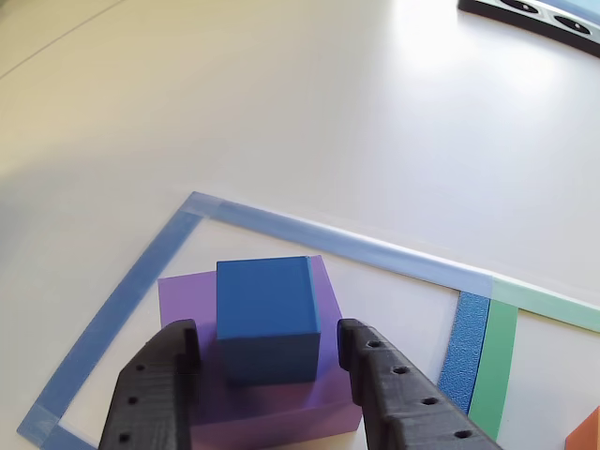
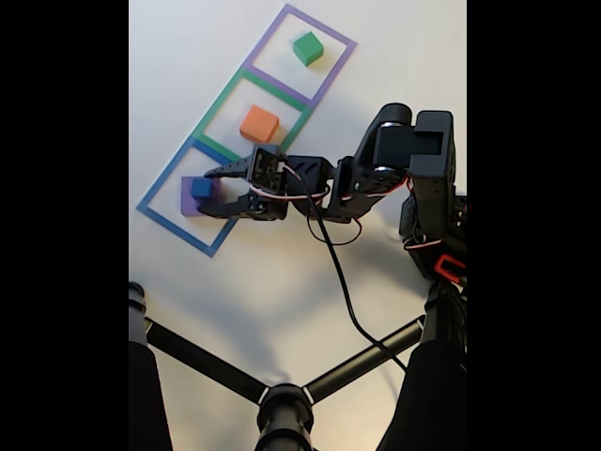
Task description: Tower of hanoi
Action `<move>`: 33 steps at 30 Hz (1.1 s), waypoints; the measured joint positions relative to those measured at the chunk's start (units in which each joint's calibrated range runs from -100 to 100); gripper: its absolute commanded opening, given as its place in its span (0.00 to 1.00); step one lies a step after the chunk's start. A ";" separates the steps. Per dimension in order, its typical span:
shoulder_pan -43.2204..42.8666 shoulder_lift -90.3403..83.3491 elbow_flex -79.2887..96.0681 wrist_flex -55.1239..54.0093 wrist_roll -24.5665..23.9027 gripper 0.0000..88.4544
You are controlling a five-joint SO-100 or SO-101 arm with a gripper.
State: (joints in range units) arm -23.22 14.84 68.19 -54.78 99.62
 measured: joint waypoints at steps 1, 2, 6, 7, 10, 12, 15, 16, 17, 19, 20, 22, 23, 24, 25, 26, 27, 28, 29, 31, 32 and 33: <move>0.00 0.00 0.00 0.00 0.00 0.10; 0.00 0.00 0.00 0.00 0.00 0.10; 0.00 0.00 -0.34 0.00 0.00 0.08; 0.00 0.00 -0.69 0.00 0.00 0.08; -0.10 0.08 -1.12 0.00 0.00 0.06; -0.10 0.67 -1.20 -0.08 0.00 0.05; -0.10 0.76 -1.29 -0.08 0.00 0.04; -0.10 0.76 -1.55 -0.08 -0.19 0.04; -0.10 0.76 -1.63 -0.08 -0.19 0.04; -0.10 0.76 -1.81 -0.08 -0.19 0.03; -0.10 0.84 -1.89 -0.08 -0.19 0.03; -0.10 0.84 -1.89 -0.08 -0.19 0.03; -0.10 0.84 -1.89 -0.08 -0.19 0.03; -0.10 0.84 -1.89 -0.08 -0.19 0.03; -0.10 0.84 -1.89 -0.08 -0.19 0.03; -0.10 0.84 -1.89 -0.08 -0.19 0.03; -0.10 0.76 -1.89 -0.08 -0.19 0.03; -0.10 0.17 -1.89 0.00 -0.19 0.03; -0.40 -0.76 -1.81 0.56 -0.19 0.03; -1.30 -3.11 -1.81 2.47 -0.19 0.03; -1.70 -4.54 -1.81 3.75 -0.19 0.03; -1.90 -6.05 -1.81 5.02 -0.19 0.03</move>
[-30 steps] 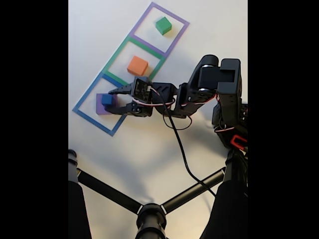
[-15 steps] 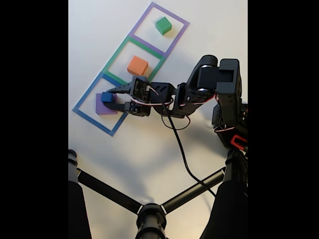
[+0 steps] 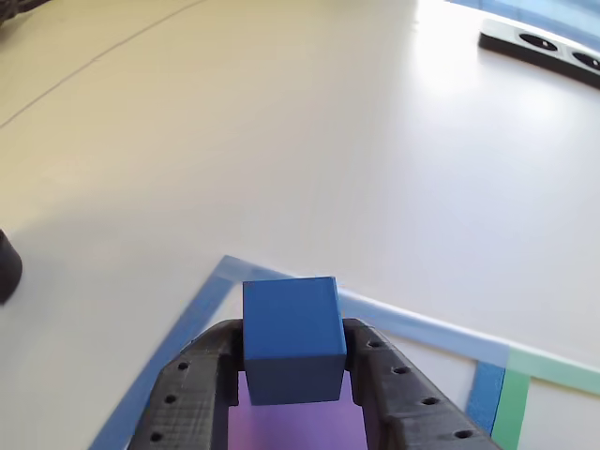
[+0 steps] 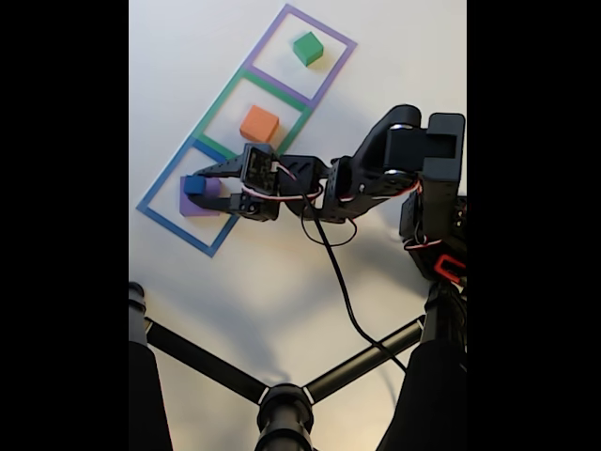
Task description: Tower of hanoi
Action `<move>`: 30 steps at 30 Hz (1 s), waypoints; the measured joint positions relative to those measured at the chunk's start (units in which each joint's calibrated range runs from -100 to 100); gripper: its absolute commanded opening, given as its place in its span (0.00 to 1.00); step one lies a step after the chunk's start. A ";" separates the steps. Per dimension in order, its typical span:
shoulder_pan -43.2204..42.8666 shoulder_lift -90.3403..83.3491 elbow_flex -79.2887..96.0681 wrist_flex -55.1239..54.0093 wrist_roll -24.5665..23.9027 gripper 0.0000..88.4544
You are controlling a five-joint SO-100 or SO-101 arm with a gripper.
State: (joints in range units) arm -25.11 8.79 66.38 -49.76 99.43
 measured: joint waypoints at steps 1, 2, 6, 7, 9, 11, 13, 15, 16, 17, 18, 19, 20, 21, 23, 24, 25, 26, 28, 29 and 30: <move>0.00 -1.85 0.00 1.59 0.19 0.03; 0.00 -3.78 0.00 3.35 0.19 0.03; 0.00 -11.77 0.00 11.24 0.57 0.03; 0.00 -14.04 0.17 13.80 0.57 0.03; 0.10 -19.42 0.52 19.86 0.57 0.03; 0.80 -25.98 0.52 27.35 0.57 0.03; 2.20 -33.04 0.26 36.60 0.57 0.03; 4.69 -40.61 -1.63 48.01 0.57 0.03; 5.99 -43.80 -2.92 53.43 0.57 0.03; 7.29 -46.57 -4.73 59.09 0.57 0.03; 8.69 -49.18 -6.71 64.67 0.57 0.03; 10.08 -51.53 -8.86 70.33 0.57 0.03; 11.48 -53.38 -11.18 76.00 0.57 0.03; 12.88 -54.64 -14.02 81.58 0.57 0.03; 15.48 -55.91 -20.03 91.79 0.57 0.03; 16.87 -56.24 -23.47 96.81 0.57 0.03; 18.37 -56.49 -26.83 101.67 0.57 0.03; 19.67 -56.75 -30.01 106.30 0.57 0.03; 22.37 -56.83 -36.80 114.59 0.57 0.03; 23.76 -56.66 -40.67 119.22 0.57 0.03; 24.96 -56.41 -44.02 123.13 0.57 0.03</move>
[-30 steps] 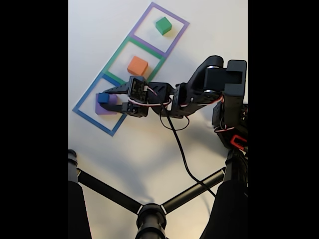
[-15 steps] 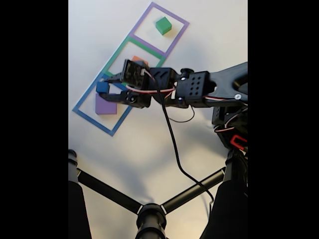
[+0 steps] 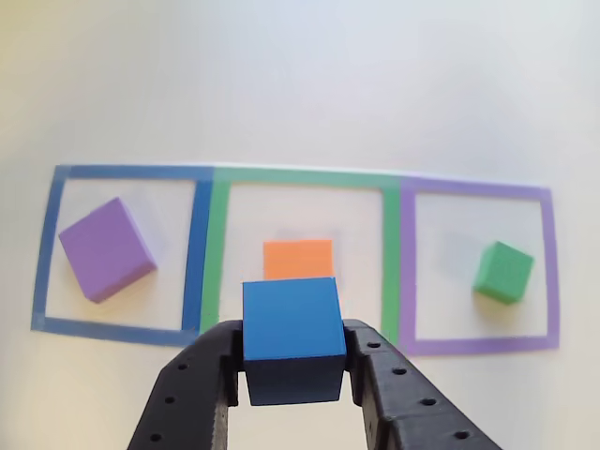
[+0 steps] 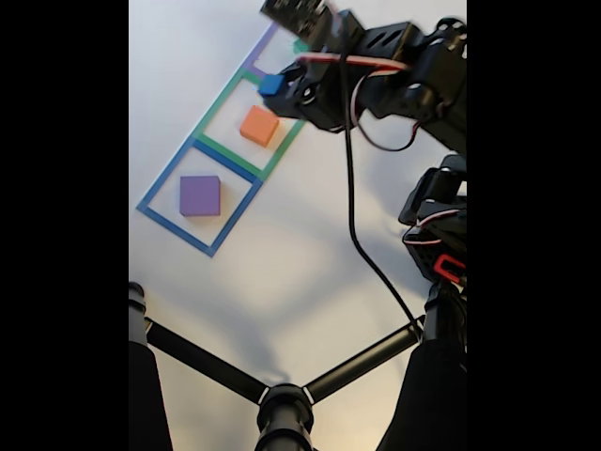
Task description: Tower of hanoi
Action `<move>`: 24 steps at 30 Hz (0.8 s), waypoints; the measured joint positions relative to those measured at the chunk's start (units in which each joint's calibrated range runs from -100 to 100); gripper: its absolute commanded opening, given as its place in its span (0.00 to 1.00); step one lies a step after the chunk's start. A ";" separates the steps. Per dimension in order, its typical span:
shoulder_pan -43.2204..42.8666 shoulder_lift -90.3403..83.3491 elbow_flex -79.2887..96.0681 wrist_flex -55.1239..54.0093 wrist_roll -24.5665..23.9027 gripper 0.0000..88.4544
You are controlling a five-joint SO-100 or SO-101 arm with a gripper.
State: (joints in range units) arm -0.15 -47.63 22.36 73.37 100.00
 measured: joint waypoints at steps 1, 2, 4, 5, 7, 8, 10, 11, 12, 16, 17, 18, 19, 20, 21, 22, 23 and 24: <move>1.20 0.34 -3.27 3.51 0.00 0.03; 2.30 0.76 -6.28 6.46 0.00 0.03; 4.79 1.51 -11.78 11.80 0.00 0.03; 6.09 1.77 -14.19 13.96 0.00 0.03; 8.89 1.93 -17.63 17.15 0.00 0.03; 10.68 1.93 -19.00 18.26 0.00 0.03; 14.78 2.02 -21.24 20.26 0.00 0.03; 16.77 2.02 -21.84 20.89 0.00 0.03; 18.97 2.02 -22.27 21.29 0.00 0.03; 27.66 2.02 -22.44 21.93 0.00 0.03; 29.76 2.02 -22.44 22.17 0.00 0.03; 31.75 2.02 -22.44 22.57 0.00 0.03; 33.65 2.02 -22.44 22.97 0.00 0.03; 35.35 2.02 -22.44 23.21 0.00 0.03; 36.74 2.02 -22.44 23.44 0.00 0.03; 38.14 2.02 -22.44 23.52 0.00 0.03; 39.34 2.02 -22.44 23.52 0.00 0.03; 40.34 2.02 -21.93 23.52 0.00 0.03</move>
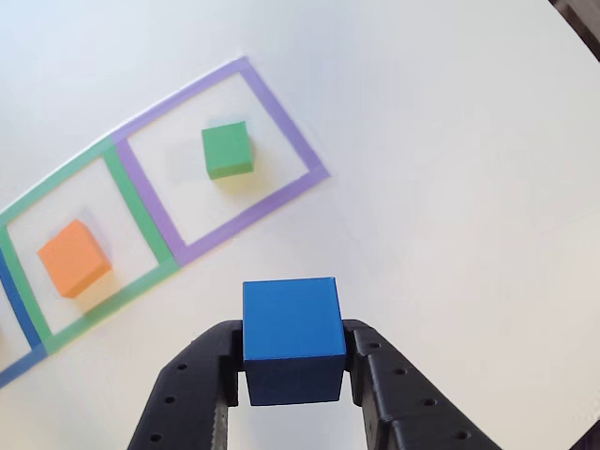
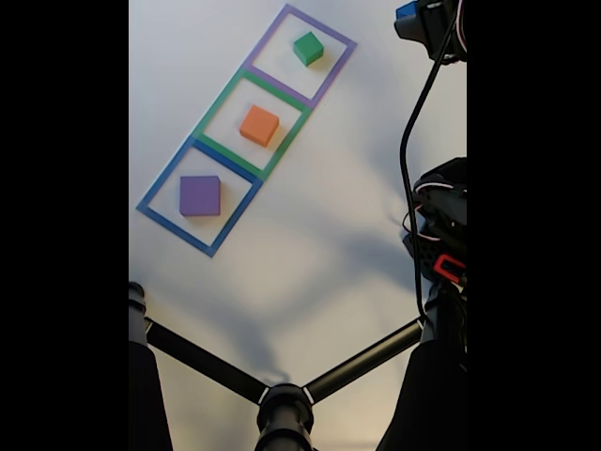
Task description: Tower of hanoi
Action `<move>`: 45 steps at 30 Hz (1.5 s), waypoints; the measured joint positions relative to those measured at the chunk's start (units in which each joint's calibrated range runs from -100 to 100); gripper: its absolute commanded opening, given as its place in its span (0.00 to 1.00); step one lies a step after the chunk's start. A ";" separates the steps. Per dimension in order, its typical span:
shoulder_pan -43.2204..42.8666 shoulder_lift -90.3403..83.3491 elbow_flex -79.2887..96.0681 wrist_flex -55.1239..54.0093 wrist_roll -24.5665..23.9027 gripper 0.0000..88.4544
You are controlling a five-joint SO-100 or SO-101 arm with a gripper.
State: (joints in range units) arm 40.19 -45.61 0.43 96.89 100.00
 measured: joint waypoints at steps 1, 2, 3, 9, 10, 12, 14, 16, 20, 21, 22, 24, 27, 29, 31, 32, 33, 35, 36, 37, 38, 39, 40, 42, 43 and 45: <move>0.90 -0.25 1.12 -0.24 0.00 0.03; 1.70 -0.76 3.10 -1.28 0.00 0.03; 2.20 -1.43 5.42 -3.03 0.00 0.03; 3.39 -6.56 26.74 -23.44 0.00 0.03; 3.39 -7.06 31.04 -27.75 0.00 0.03; 3.39 -7.31 38.87 -36.36 0.00 0.03; 3.30 -7.31 45.31 -44.66 0.00 0.03; 3.30 -7.31 50.73 -52.39 0.00 0.03; 3.30 -3.78 60.88 -68.66 0.00 0.03; 3.30 -2.02 62.51 -72.49 0.00 0.03; 3.30 -0.08 63.54 -76.32 0.00 0.03; 3.30 4.20 64.83 -83.25 0.00 0.03; 3.20 10.00 66.90 -92.58 0.00 0.03; 2.40 13.03 68.10 -98.09 -0.38 0.03; 1.10 14.88 69.73 -102.63 -0.38 0.03; 0.40 15.55 70.51 -104.55 -0.38 0.03; -0.30 16.31 70.94 -106.46 -0.38 0.03; -1.70 17.99 71.63 -110.13 0.00 0.03; -2.30 19.17 71.80 -111.88 0.00 0.03; -2.70 20.26 71.80 -113.40 0.00 0.03; -3.10 21.61 71.80 -114.99 0.00 0.03; -3.39 23.03 71.80 -116.67 0.00 0.03; -3.59 24.46 71.80 -118.42 0.00 0.03; -3.79 27.57 71.80 -121.61 0.00 0.03; -3.89 29.00 71.80 -122.97 -0.19 0.03; -4.19 31.36 71.71 -125.04 -0.19 0.03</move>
State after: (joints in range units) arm 36.00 -14.25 72.14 -28.15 99.81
